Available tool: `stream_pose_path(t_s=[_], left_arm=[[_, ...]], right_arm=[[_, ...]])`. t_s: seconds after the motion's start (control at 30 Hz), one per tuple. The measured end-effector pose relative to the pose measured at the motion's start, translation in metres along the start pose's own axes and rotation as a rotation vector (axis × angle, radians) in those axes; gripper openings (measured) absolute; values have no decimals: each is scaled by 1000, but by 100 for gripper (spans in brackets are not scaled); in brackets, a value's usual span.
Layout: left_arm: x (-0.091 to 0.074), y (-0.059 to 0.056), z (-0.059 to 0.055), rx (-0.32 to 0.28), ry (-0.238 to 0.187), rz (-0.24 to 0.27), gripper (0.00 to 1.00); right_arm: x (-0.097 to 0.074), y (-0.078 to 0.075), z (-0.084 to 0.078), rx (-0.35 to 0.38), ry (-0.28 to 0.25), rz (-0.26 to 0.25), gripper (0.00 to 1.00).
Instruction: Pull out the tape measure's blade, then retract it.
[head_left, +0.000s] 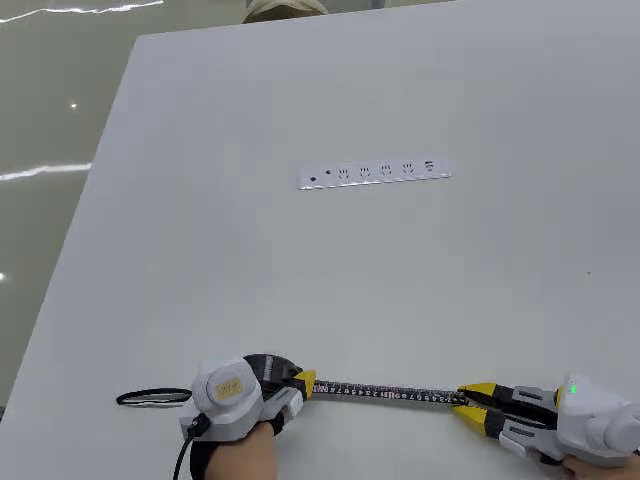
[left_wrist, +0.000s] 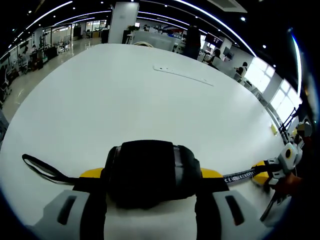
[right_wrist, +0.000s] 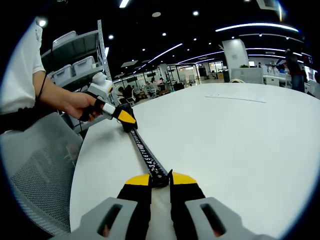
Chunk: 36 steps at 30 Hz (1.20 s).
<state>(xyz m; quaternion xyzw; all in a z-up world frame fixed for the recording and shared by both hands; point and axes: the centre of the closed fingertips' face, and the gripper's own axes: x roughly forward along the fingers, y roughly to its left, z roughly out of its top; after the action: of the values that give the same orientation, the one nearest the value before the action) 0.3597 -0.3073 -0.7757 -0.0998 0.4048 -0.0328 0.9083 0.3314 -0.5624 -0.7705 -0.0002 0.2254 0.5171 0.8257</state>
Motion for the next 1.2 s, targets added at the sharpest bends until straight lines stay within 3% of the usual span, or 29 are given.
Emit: stream_pose_path(t_s=[1.2], left_arm=[[0,0,0,-2,3,0,70]], right_arm=[[31,11,12,-8,-12,46,12]])
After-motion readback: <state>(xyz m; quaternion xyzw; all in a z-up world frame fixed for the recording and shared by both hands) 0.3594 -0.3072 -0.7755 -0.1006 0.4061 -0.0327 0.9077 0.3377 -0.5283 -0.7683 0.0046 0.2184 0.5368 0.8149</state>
